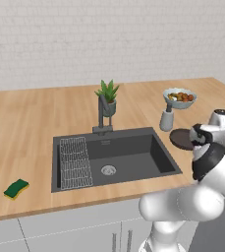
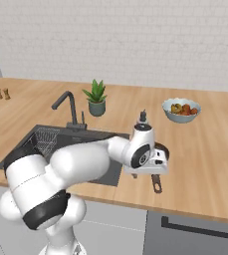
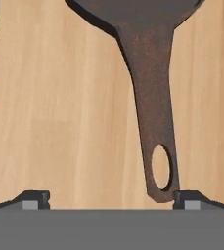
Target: Pick the pan and sponge and place them into the sink. Then turn on the water.
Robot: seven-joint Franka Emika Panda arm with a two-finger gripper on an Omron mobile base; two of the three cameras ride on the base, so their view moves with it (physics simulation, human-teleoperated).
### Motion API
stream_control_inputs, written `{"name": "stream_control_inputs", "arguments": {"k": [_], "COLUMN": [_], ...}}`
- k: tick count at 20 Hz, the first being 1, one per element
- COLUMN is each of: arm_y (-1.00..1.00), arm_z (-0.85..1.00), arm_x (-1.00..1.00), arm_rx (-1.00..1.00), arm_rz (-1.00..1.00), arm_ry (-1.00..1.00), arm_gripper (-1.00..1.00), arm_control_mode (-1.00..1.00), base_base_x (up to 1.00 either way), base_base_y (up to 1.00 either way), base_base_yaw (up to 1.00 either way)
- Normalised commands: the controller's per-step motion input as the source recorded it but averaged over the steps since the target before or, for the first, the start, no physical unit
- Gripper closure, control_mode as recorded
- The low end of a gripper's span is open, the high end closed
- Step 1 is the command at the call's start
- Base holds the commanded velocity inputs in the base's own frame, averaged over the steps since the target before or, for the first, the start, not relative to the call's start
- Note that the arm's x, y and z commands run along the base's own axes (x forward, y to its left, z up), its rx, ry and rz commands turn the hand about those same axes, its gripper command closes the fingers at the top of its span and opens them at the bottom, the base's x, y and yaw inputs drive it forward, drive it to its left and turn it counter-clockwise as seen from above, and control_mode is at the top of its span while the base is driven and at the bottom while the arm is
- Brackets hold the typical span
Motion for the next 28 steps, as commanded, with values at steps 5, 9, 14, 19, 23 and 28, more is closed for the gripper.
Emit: {"name": "stream_control_inputs", "arguments": {"k": [5, 9, 14, 19, 23, 28], "arm_y": [-0.38, -0.29, -0.23, -0.26, -0.15, 0.04], "arm_z": [-0.25, -0.34, -0.41, -0.29, -0.45, -0.65], "arm_x": [0.21, 0.24, 0.32, 0.35, 0.16, 0.01], "arm_rx": [0.0, 0.0, 0.0, 0.0, 0.0, 0.0], "arm_rz": [0.0, 0.0, 0.0, 0.0, 0.0, 0.0], "arm_ry": [0.0, 0.01, 0.03, 0.0, 0.02, 0.0], "arm_gripper": [-1.0, -1.0, -1.0, -1.0, 1.0, 1.0], "arm_control_mode": [-1.0, -1.0, -1.0, -1.0, -1.0, -1.0], "base_base_x": [0.0, 0.0, 0.0, 0.0, 0.0, 0.0], "base_base_y": [0.0, 0.0, 0.0, 0.0, 0.0, 0.0], "base_base_yaw": [0.0, 0.0, 0.0, 0.0, 0.0, 0.0]}}
